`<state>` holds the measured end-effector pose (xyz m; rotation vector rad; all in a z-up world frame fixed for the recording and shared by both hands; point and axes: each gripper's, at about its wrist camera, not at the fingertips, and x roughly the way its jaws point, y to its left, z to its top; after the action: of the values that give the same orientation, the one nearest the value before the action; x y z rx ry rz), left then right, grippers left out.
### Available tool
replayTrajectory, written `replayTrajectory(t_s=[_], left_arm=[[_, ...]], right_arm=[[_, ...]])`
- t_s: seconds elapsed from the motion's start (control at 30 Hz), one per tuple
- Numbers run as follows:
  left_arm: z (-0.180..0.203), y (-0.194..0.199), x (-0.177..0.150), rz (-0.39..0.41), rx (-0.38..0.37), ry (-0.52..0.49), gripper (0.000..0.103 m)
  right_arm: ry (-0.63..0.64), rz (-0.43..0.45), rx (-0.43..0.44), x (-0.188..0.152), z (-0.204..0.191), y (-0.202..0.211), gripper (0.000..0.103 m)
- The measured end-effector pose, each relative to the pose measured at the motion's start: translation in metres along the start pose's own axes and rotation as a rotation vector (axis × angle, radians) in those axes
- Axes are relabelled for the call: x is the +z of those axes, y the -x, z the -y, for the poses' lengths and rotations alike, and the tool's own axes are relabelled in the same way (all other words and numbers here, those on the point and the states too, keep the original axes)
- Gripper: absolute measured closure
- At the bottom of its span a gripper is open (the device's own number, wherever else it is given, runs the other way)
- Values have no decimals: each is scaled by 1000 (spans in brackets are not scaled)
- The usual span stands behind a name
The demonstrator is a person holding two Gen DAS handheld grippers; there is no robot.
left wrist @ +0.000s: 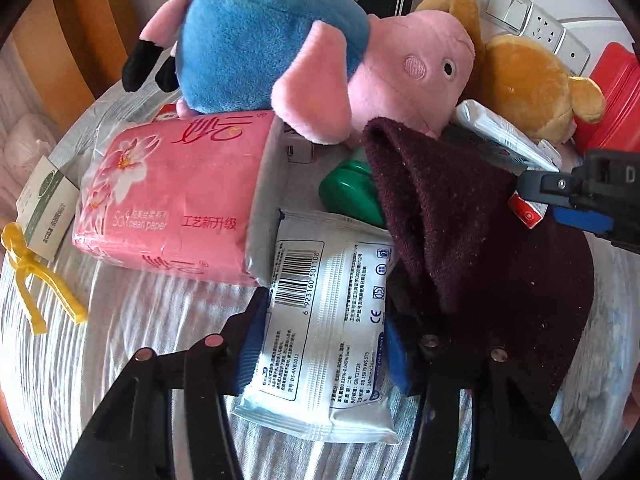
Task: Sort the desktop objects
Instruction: 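Grasp the white wipes packet with the left tool while the right tool grasps the small white box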
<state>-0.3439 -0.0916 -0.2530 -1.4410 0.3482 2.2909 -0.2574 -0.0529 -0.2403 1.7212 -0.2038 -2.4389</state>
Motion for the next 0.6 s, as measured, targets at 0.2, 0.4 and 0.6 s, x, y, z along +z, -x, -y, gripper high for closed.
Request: replayTrajectory(t_s=[0.2,0.4,0.6], left_arm=[[-2,17,-1,2,-7,11,62],[3,57,-16,42,-32,-5,63],[8,83,-37,83,-20,-30,63]], right_arm=[[70,28,-10,-10,-8,16,78],[110,14,-3,-46,-3,41,85],[116,-29,-21,-77,8,55,85]])
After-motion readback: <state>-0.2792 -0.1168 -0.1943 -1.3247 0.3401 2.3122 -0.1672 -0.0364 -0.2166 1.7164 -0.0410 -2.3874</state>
